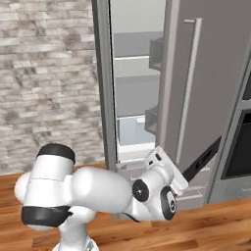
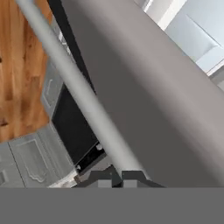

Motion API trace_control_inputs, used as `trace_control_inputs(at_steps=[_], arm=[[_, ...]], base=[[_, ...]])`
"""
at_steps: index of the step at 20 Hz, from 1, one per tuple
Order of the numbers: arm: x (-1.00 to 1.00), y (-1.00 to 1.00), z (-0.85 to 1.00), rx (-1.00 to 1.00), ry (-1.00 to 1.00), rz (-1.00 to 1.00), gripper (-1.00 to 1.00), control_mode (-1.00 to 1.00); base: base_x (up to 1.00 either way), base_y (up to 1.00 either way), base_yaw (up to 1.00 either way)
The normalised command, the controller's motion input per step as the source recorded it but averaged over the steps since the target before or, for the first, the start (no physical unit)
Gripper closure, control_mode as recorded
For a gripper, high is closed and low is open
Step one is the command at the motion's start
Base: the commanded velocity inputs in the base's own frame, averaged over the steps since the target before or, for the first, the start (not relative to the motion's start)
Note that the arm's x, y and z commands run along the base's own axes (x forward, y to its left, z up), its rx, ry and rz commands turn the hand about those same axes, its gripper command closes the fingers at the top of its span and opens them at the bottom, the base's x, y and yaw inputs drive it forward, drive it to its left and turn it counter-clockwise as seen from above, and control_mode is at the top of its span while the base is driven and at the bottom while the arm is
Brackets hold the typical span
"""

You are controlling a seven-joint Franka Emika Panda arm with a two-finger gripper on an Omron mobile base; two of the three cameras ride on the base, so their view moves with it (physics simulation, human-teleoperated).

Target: Place one of the steaks on the plate and the other in the bowl. Then place the bowl in the fridge.

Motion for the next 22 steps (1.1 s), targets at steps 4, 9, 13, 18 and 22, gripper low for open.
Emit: trace_control_inputs(at_steps=[4, 9, 13, 18, 22], arm=[[-0.95, 0.39, 0.72, -0.03, -0.05, -0.14, -1.0, -1.0], [-1.0, 0.44, 0.78, -0.06, -0.09, -0.1, -1.0, -1.0], [-0.56, 0.59, 0.95, -0.27, -0.05, -0.21, -1.0, -1.0], [-0.01, 0.6, 0.76, -0.41, 0.12, -0.2, -1.0, -1.0], [0.35, 0.62, 0.22, -0.54, 0.47, -0.34, -1.0, -1.0]], base=[[0.0, 0.0, 0.0], [0.0, 0.0, 0.0], [0.0, 0.0, 0.0], [0.0, 0.0, 0.0], [0.0, 0.0, 0.0]])
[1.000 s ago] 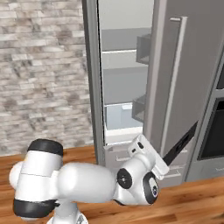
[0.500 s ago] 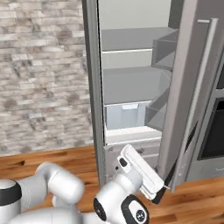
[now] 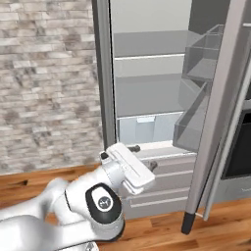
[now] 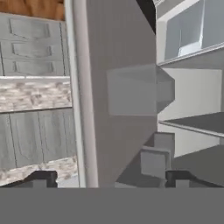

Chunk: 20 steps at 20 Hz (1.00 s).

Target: Place one of the steaks on the plate and the other in the bowl. Then place the bowl in the fridge.

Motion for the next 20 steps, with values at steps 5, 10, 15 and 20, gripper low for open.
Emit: trace_control_inputs(at_steps=[5, 10, 15, 20], arm=[[0.59, 0.11, -0.16, -0.51, 0.89, -0.44, 1.0, -1.0], [0.66, 0.0, 0.09, -0.33, 0.86, -0.43, 1.0, -1.0], [0.54, -0.15, 0.44, -0.28, 0.74, -0.27, 1.0, -1.0], [0.26, -0.62, 0.62, -0.15, 0.68, -0.21, 1.0, -1.0]], base=[[0.0, 0.0, 0.0], [0.0, 0.0, 0.0], [0.0, 0.0, 0.0], [0.0, 0.0, 0.0]])
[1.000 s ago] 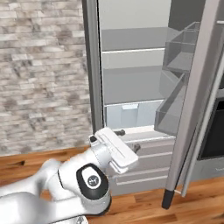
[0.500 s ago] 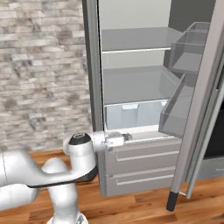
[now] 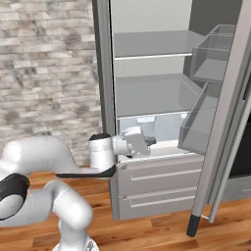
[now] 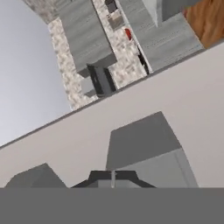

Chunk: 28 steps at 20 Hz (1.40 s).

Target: Place one of the steaks on the plate and the other in the bowl. Then place the bowl in the fridge.

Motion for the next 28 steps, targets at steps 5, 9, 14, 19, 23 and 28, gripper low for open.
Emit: trace_control_inputs(at_steps=[5, 9, 14, 19, 23, 28], arm=[[0.0, -0.51, 0.25, -0.02, 0.6, -0.42, 1.0, -1.0], [0.16, -0.31, 0.0, 0.0, 0.38, -0.36, 1.0, -1.0], [0.27, -0.2, 0.26, 0.0, 0.19, -0.25, 1.0, -1.0], [0.22, -0.54, 0.21, 0.0, 0.22, -0.2, 1.0, -1.0], [0.11, -0.95, 0.14, 0.04, 0.22, -0.18, 1.0, -1.0], [0.56, -1.0, 0.0, 0.08, 0.41, -0.14, 1.0, -1.0]], base=[[0.0, 0.0, 0.0], [0.0, 0.0, 0.0], [0.0, 0.0, 0.0], [0.0, 0.0, 0.0], [0.0, 0.0, 0.0], [0.0, 0.0, 0.0]])
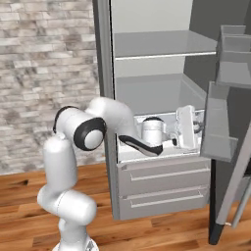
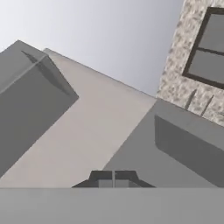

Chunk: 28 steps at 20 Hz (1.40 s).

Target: Place one of the steaks on the plate and the other in the bowl. Then place the bowl in the fridge.

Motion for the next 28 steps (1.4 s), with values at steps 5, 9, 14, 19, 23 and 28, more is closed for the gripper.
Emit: trace_control_inputs(at_steps=[5, 9, 14, 19, 23, 28], arm=[[0.67, -0.98, -0.09, 0.23, 0.35, 0.0, 1.0, -1.0], [-0.72, 0.31, 0.0, 0.01, -0.12, 0.0, 1.0, -1.0], [-1.0, 0.99, -0.07, -0.09, -0.26, 0.0, 1.0, -1.0], [-0.73, 1.0, -0.3, -0.17, -0.08, 0.12, 1.0, -1.0], [-0.95, 1.0, -0.12, 0.0, -0.65, 0.01, 1.0, -1.0], [-0.37, 1.0, 0.19, 0.15, -0.8, -0.03, 1.0, -1.0]], base=[[0.0, 0.0, 0.0], [0.0, 0.0, 0.0], [0.0, 0.0, 0.0], [0.0, 0.0, 0.0], [0.0, 0.0, 0.0], [0.0, 0.0, 0.0]])
